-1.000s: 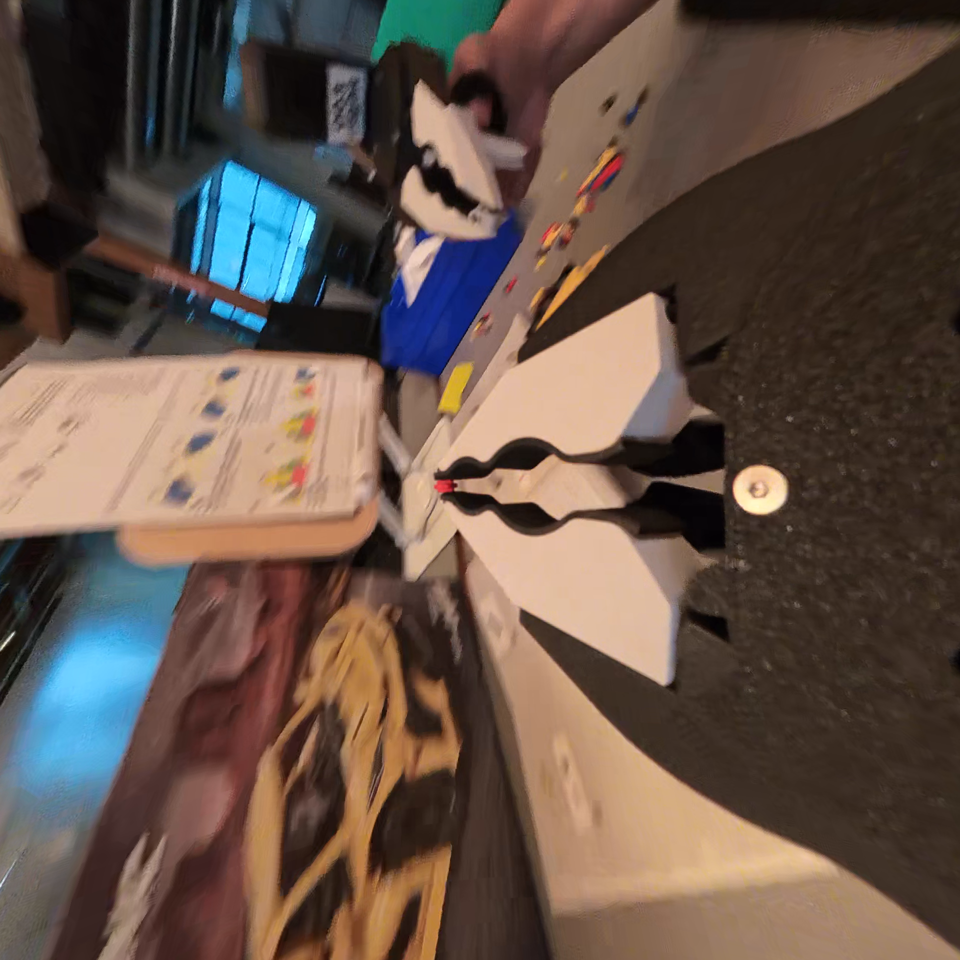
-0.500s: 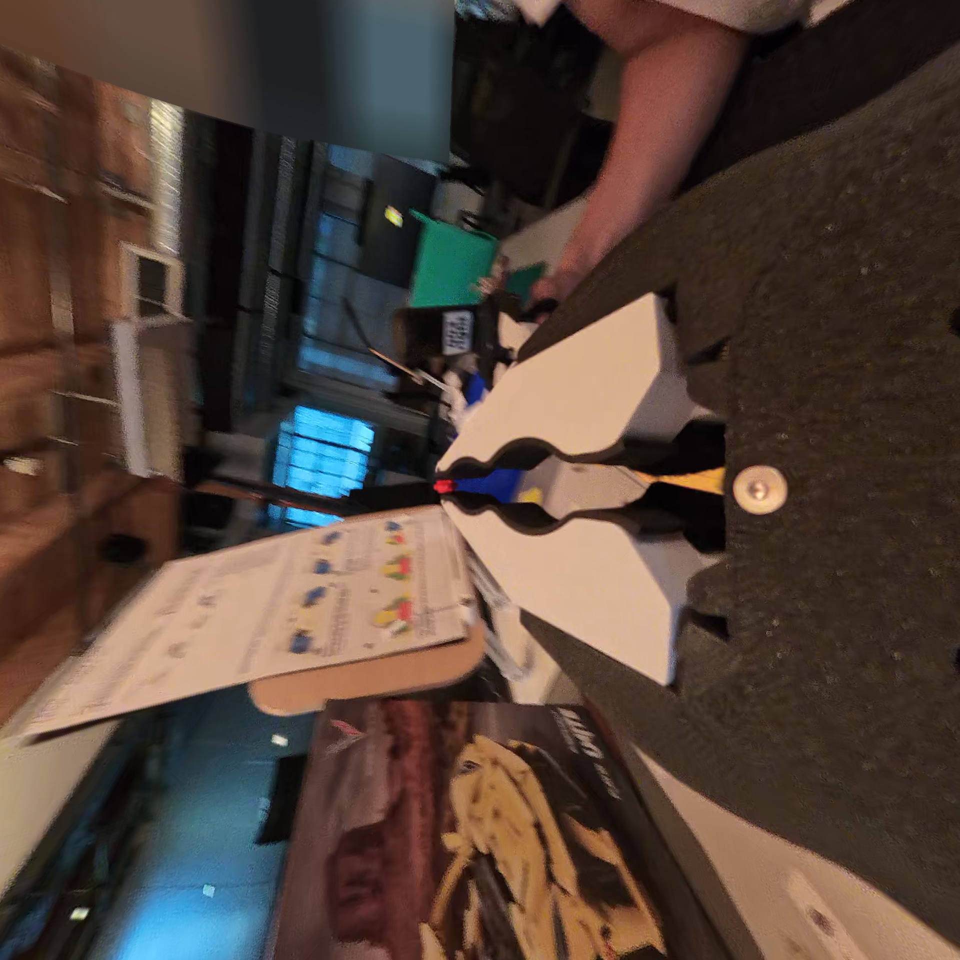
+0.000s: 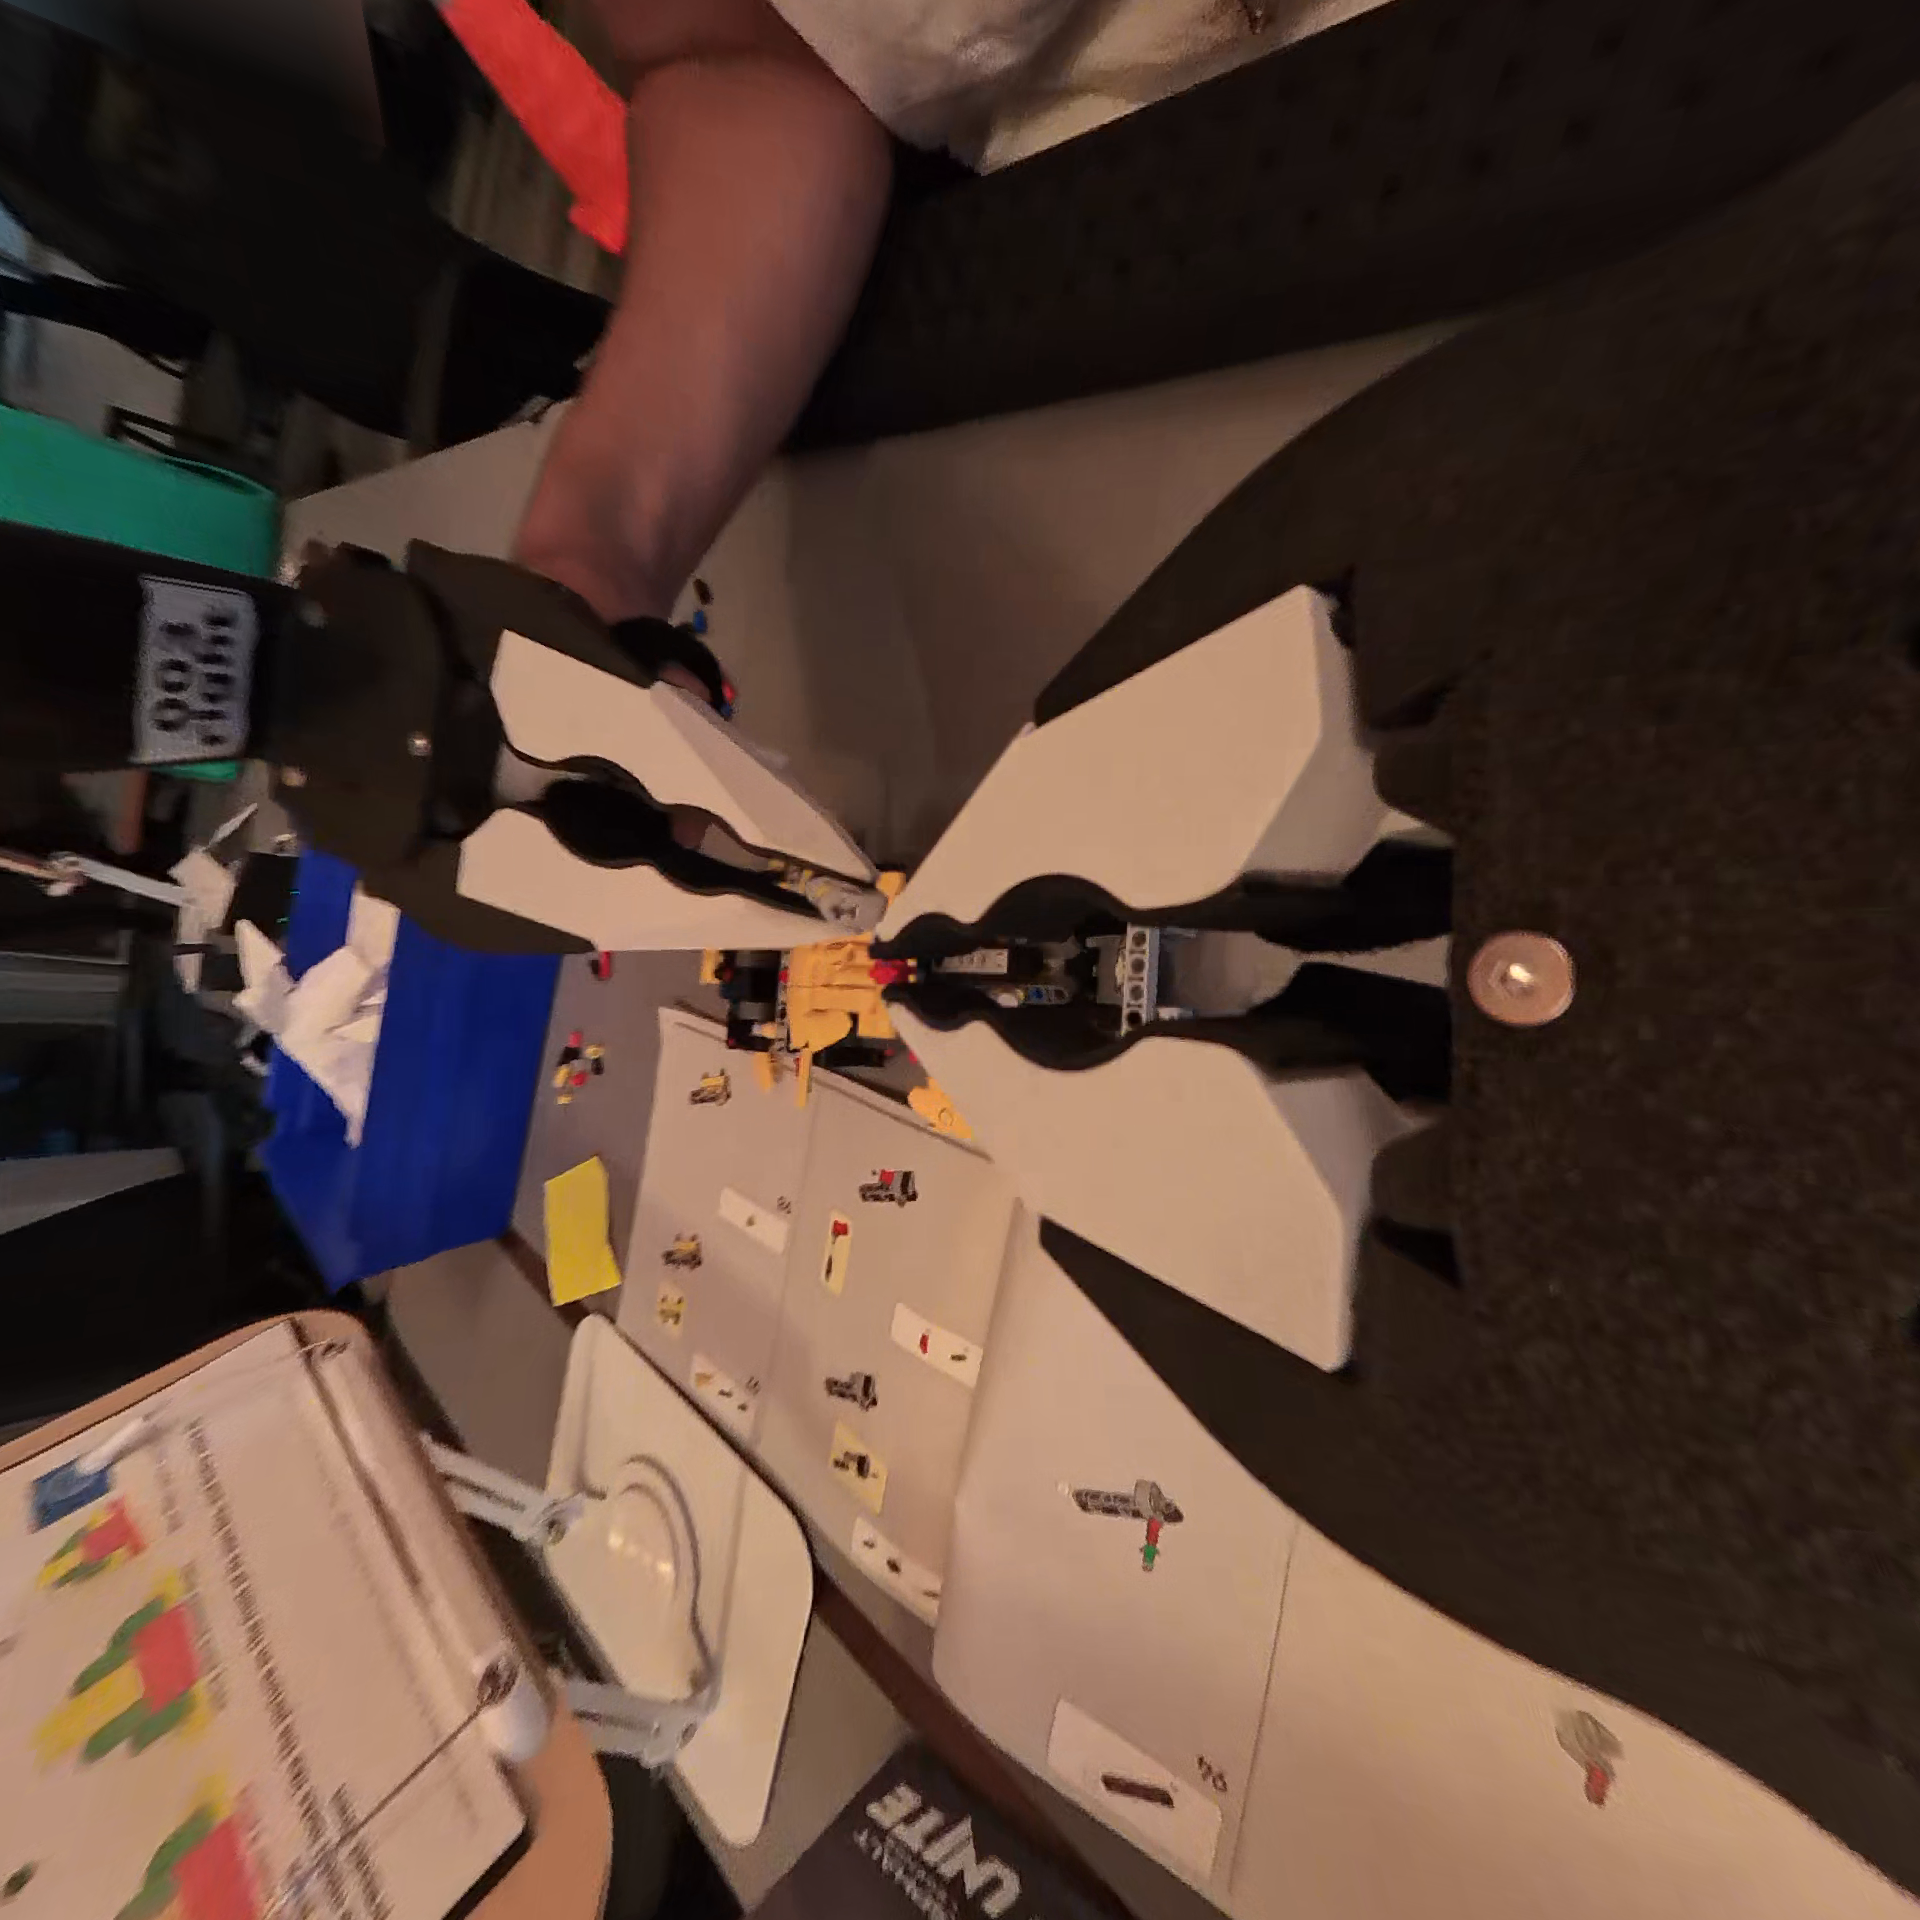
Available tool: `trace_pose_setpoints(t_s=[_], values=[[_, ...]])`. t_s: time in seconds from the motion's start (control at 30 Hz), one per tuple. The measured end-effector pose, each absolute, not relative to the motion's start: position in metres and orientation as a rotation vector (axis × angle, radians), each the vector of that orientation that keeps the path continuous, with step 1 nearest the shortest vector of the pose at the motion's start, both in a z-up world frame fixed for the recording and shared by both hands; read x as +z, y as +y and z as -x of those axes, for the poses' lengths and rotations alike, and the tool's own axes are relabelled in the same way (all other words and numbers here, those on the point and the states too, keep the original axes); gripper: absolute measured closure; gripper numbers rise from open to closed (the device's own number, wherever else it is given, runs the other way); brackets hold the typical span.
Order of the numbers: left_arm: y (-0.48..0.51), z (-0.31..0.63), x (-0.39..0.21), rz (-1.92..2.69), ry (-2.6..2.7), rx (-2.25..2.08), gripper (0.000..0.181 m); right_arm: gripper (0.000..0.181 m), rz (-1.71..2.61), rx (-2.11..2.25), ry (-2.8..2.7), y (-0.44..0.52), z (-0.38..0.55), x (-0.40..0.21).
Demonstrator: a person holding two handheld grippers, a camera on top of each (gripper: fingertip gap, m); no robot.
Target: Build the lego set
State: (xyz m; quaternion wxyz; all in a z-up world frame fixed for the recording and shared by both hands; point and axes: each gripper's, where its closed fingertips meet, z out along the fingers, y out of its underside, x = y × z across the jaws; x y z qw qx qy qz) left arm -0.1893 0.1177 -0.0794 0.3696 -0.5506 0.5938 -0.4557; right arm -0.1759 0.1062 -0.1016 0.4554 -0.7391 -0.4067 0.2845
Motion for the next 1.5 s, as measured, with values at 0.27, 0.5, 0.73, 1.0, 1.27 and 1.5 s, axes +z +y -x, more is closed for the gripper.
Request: trace_pose_setpoints(t_s=[0.27,0.5,0.73,1.0,1.27,1.5], values=[[0.123,0.162,-0.066,1.362,1.394,-1.182,0.177,0.175,1.921,0.412,-1.069,0.114,0.164,-0.121],[0.110,0.147,-0.085,1.384,1.511,-1.063,0.178,0.175,1.897,0.183,-1.047,0.126,0.156,-0.117],[0.121,0.148,-0.094,1.437,1.505,-0.978,0.178,0.174,1.896,0.103,-1.027,0.131,0.147,-0.116],[0.127,0.142,-0.110,1.489,1.533,-0.859,0.177,0.175,1.918,0.000,-1.063,0.135,0.143,-0.127],[0.131,0.142,-0.104,1.504,1.458,-0.989,0.177,0.175,1.855,0.095,-1.018,0.135,0.144,-0.113],[0.129,0.139,-0.094,1.503,1.360,-1.243,0.178,0.175,1.786,0.184,-0.988,0.132,0.142,-0.100]])
